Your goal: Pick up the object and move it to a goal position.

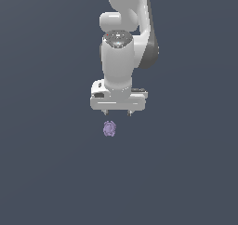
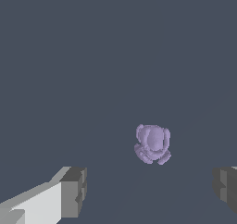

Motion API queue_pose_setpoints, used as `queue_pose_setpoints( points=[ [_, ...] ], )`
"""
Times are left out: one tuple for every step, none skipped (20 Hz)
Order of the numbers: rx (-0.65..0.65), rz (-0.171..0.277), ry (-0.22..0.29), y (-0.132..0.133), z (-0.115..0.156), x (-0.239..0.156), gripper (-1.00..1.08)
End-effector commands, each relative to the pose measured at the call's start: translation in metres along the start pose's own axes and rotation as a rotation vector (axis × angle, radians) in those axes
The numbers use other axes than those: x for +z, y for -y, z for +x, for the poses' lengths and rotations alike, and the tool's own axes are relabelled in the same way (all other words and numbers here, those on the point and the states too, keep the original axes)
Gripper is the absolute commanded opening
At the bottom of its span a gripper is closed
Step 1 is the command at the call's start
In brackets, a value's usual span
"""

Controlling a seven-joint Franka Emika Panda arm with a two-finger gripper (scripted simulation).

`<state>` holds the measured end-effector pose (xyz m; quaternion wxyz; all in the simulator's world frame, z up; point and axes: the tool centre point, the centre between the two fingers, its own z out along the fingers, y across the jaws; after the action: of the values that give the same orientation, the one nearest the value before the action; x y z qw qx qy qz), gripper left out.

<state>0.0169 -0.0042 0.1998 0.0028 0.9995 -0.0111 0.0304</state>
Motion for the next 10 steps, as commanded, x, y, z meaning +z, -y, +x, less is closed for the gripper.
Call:
queue_pose_setpoints(
  points=[
    [0.000, 0.000, 0.000, 0.000, 0.000, 0.000, 1.00],
    [-0.001, 0.000, -0.001, 0.000, 0.000, 0.000, 1.00],
    [-0.004, -0.001, -0.004, 0.000, 0.001, -0.001, 1.00],
    [-0.010, -0.001, -0.008, 0.001, 0.002, -0.003, 1.00],
    [-0.018, -0.002, -0.015, 0.002, 0.004, -0.006, 1.00],
    [-0.027, -0.003, -0.023, 0.003, 0.006, -0.009, 1.00],
    [-0.038, -0.005, -0.031, 0.004, 0.009, -0.012, 1.00],
    [-0.046, -0.006, -0.038, 0.004, 0.011, -0.015, 1.00],
    [-0.052, -0.007, -0.043, 0.005, 0.012, -0.017, 1.00],
    [-0.056, -0.007, -0.047, 0.005, 0.013, -0.018, 1.00]
  ],
)
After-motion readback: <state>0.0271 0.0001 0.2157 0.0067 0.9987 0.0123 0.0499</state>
